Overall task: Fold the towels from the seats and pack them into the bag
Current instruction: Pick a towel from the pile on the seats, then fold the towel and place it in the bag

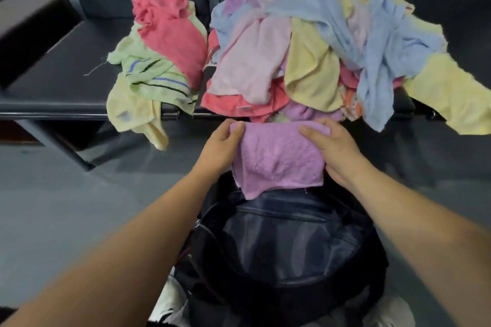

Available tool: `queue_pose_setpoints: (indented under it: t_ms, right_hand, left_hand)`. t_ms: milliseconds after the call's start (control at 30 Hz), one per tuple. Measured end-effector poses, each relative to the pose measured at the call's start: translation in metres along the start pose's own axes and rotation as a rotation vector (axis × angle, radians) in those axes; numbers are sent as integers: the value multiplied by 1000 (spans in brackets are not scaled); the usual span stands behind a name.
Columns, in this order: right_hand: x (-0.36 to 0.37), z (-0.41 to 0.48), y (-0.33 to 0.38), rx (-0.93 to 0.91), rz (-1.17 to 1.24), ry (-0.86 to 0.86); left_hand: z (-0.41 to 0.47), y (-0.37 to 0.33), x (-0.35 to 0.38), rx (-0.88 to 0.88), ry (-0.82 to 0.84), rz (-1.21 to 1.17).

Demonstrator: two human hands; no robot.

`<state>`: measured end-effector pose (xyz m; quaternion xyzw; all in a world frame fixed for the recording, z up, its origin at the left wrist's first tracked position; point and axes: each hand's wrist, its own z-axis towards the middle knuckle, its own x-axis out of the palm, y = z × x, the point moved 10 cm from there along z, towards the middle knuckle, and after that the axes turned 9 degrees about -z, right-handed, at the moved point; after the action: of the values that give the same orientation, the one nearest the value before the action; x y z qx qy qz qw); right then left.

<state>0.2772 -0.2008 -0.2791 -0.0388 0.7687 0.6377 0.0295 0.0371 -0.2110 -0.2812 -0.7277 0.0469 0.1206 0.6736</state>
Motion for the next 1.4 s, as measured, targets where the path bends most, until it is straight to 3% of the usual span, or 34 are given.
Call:
queue_pose_setpoints:
  t_ms: [200,500,633,700,800,900,1133,1300,1400]
  right_hand:
    - [6,6,-123,251,-40,45]
    - [29,-9,-307,565,-332,45]
    - [39,5,-333,559,-280,-121]
    - [46,9,-347,568,-323,-68]
    - [48,2,-371,628,-459,32]
    - [50,0,-375,599,-526,57]
    - [57,-17,-390,692,-516,57]
    - [74,-25,-372,629,-650,199]
    - [70,-10,-345,557,-851,272]
  left_hand:
    - [-12,114,33,-269,131,-44]
    - [-48,274,54,-530,283,208]
    - [-40,312,40,-646,50,154]
    - [-42,329,46,-721,52,117]
    - [-52,352,50,-830,75,330]
    - [-57,360,53,-825,36,452]
    - [-74,352,43,-797,-48,294]
    - [-80,339,36,-889,48,469]
    - [-71,315,34,-837,117,546]
